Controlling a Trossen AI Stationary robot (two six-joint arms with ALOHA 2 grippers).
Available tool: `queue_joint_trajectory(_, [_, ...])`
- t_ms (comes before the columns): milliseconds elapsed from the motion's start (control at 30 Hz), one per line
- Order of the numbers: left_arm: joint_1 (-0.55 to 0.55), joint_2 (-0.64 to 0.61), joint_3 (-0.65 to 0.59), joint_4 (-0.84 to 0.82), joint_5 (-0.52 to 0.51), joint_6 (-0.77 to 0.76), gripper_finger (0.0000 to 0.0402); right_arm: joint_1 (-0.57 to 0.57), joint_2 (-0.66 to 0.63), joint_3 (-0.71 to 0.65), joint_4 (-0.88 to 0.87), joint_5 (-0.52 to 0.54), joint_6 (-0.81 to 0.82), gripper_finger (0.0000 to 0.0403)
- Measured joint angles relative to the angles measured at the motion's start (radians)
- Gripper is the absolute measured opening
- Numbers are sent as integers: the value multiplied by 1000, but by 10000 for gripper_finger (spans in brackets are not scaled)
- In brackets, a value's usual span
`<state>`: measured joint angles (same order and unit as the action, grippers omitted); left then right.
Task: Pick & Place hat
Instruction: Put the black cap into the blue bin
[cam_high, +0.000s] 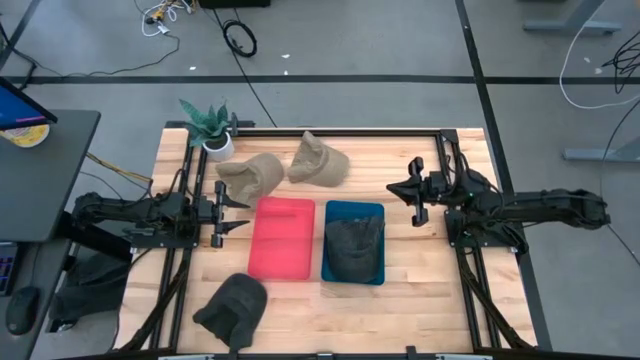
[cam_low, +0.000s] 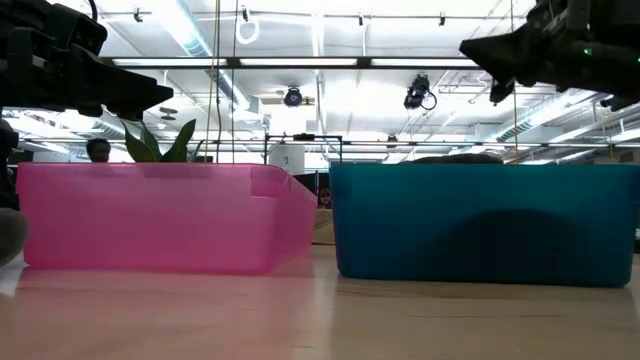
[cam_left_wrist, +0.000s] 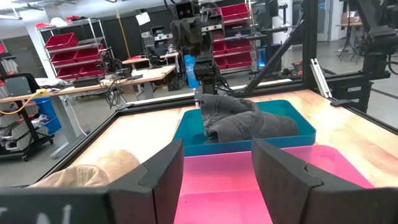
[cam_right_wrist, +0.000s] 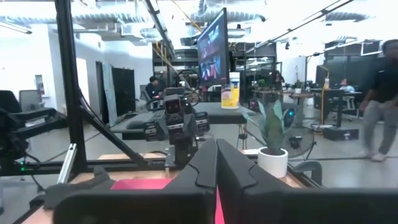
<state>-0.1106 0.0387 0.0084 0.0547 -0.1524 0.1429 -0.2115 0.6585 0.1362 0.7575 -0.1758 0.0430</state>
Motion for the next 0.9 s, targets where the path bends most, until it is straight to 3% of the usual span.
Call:
queue_joint_trajectory(167, [0, 0, 0, 0, 0, 0, 193, -1, -44, -107, 111, 3, 3, 4])
queue_joint_trajectory(500, [0, 0, 0, 0, 0, 0, 193, -4, -132, -120, 42, -47, -32, 2])
queue_joint_trajectory(900, [0, 0, 0, 0, 0, -1, 193, -4, -393, -120, -425, -104, -61, 2])
